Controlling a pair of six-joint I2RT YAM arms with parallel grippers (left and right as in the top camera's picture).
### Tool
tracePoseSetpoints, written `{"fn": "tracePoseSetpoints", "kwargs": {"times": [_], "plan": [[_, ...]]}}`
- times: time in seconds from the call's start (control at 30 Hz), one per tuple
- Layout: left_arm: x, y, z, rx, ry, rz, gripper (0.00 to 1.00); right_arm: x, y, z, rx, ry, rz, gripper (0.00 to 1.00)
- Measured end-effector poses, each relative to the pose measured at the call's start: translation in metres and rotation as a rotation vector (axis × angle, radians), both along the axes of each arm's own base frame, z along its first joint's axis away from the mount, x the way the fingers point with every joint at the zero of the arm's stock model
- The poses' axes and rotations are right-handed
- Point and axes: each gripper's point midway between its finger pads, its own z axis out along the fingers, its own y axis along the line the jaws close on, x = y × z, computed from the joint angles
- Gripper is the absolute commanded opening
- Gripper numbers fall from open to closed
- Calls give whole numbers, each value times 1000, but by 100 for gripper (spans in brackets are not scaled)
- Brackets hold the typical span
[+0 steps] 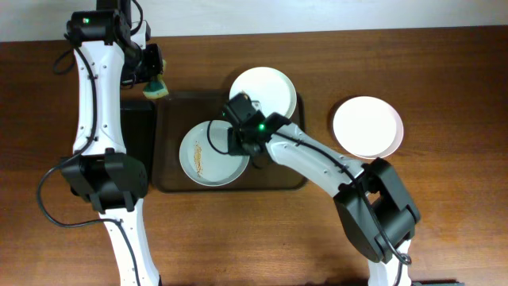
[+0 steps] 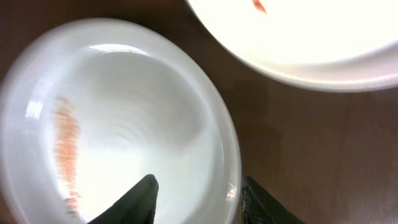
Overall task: Clean dirty plates on tray and stack at the side
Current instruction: 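Tilt the pale green plate toward the sponge held by left gripper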
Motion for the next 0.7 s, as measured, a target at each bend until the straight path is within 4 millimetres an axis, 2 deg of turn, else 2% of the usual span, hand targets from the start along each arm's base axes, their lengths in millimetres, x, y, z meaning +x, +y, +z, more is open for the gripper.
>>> {"fn": "tracePoseSetpoints", "kwargs": {"times": [0.07, 0.17, 0.27, 0.3, 0.37, 0.5, 0.57, 0.7], "plan": [[-2, 0, -1, -1, 9, 0, 1, 9, -3, 7, 40, 8, 44, 44], [-6, 0, -2, -1, 27, 0, 1, 13, -28, -1, 99, 103, 76, 40], [-8, 0, -2, -2, 32, -1, 1, 19, -39, 0, 173, 137, 116, 39], [-8, 0, -2, -2, 32, 0, 1, 18, -38, 0, 198, 149, 135, 38], [-9, -1, -2, -3, 37, -1, 1, 11, -30, -5, 240, 185, 173, 31], [-10, -3, -3, -5, 43, -5, 1, -4, -19, -38, 282, 291, 212, 30], [-10, -4, -3, -5, 43, -7, 1, -4, -16, -45, 290, 300, 213, 27], [-11, -7, -3, -15, 47, -13, 1, -1, -5, -49, 317, 290, 206, 9]]}}
